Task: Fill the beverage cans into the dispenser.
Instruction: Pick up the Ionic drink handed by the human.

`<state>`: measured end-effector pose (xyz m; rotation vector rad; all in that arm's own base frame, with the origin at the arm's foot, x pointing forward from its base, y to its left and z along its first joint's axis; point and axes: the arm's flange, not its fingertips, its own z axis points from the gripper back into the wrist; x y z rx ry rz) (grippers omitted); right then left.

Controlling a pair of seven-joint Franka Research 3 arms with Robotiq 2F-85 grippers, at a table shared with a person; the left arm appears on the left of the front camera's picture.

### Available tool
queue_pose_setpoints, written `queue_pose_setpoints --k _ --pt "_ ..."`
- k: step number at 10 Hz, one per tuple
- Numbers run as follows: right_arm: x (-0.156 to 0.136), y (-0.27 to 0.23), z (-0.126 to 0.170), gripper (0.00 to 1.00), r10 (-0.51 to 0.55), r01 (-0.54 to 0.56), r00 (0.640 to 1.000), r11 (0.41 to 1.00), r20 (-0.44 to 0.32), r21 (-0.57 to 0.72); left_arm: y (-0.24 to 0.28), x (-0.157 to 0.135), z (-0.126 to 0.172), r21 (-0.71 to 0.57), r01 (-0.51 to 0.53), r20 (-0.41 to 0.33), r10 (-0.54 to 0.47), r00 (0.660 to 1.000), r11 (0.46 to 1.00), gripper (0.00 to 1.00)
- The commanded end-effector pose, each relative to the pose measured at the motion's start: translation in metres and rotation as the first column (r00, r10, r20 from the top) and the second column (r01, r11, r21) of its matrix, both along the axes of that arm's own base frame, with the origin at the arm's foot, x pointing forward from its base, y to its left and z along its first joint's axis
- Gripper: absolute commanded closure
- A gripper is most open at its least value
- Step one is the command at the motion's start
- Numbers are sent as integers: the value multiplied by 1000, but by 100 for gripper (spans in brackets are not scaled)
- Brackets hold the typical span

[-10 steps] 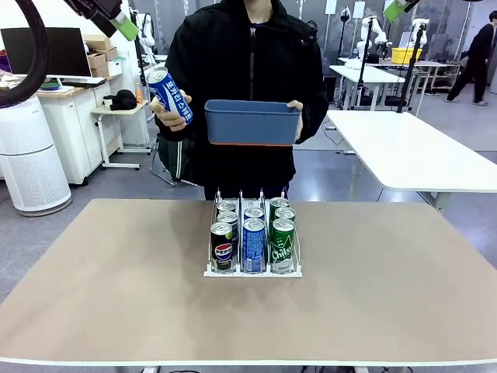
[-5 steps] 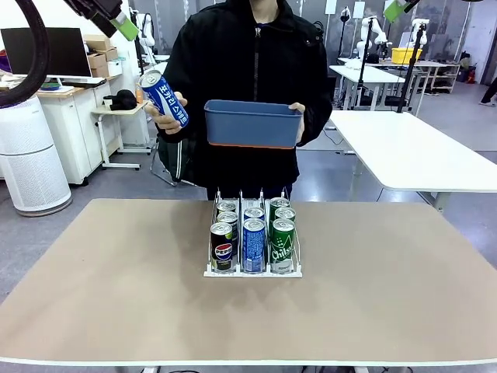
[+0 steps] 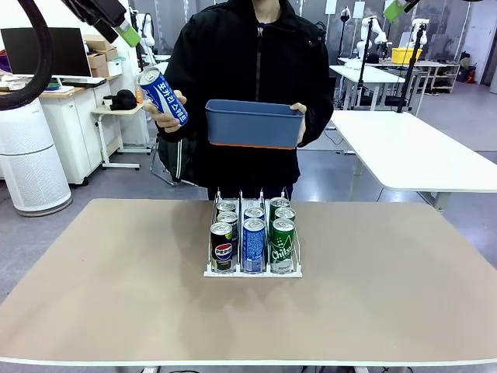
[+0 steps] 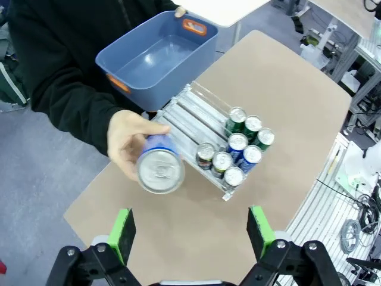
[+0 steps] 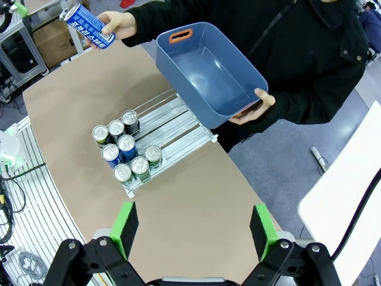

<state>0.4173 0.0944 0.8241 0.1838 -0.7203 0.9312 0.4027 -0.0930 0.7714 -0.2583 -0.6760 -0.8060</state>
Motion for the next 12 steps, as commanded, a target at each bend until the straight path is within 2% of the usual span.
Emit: queue_pose_setpoints --k 1,6,9,12 --pt "-1 -1 -1 0 -5 5 1000 1000 -3 4 4 16 -5 50 -28 17 27 999 998 0" --pt "-1 -1 -1 0 -5 5 1000 1000 -3 4 -1 43 -19 81 2 -6 -1 1000 997 0" --pt "-1 -1 -1 0 -5 5 1000 1000 -3 4 -10 52 -28 96 63 11 -64 998 993 0" --pt "-1 -1 -1 0 -5 5 1000 1000 -3 4 -14 59 -39 116 100 -8 -100 995 988 0"
